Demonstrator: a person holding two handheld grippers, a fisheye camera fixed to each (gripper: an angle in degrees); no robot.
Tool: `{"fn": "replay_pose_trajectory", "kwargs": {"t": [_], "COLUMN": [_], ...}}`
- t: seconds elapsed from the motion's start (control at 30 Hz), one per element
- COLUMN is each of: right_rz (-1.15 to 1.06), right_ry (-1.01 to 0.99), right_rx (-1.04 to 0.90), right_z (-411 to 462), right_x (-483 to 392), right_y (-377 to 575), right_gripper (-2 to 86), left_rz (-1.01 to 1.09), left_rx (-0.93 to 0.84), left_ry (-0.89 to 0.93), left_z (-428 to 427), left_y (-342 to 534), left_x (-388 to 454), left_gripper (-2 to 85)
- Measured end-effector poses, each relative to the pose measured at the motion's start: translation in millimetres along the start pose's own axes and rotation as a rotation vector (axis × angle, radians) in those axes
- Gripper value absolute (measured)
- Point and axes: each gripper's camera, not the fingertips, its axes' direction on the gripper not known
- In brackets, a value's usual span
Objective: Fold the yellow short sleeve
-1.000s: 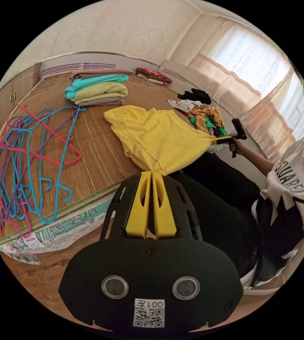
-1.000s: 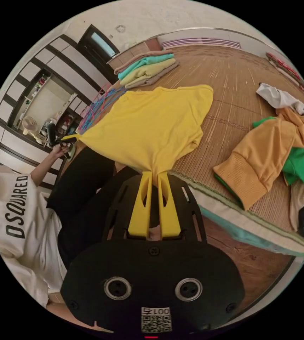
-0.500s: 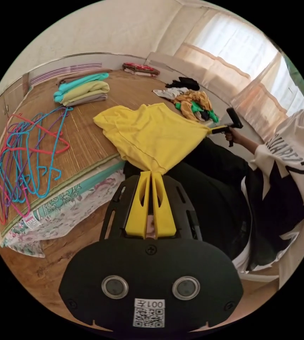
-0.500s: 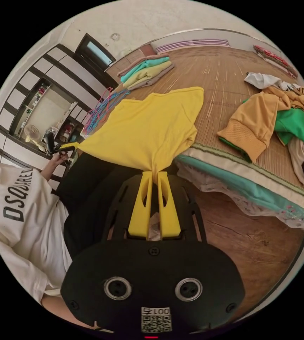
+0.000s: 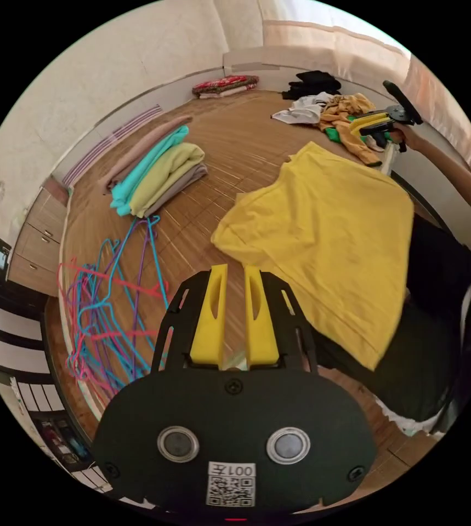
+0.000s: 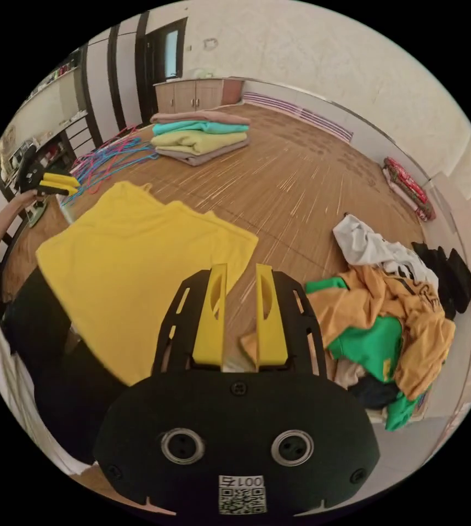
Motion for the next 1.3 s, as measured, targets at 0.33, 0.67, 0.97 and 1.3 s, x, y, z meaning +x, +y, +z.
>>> {"fn": "replay_pose_trajectory", "kwargs": {"t": [0.33,0.67,0.97,1.3], "right_rz": [0.098,0.040,0.087,-0.014], "right_ry": [-0.128,-0.023,0.058,0.244], "right_rx": [-0.160,-0.056,-0.138,-0.090], "right_z": [124,113,156,101], "right_x": [19,10,23,34], "right_y": [-80,-90,-92,-71], "right_gripper": [5.2,1.5,2.2,6.5], "left_rz": [-0.014,-0.019,-0.089,-0.293], "left_rx": [-0.086,0.002,-0.085,-0.293], "left_ry": [0.104,-0.021,-0.020,-0.414], "left_z": [52,3,10,-60], "left_y": [-95,-126,-145,-162], "left_x": [8,51,81,138], "left_gripper": [6.1,-0.9,0.7,0.0]}}
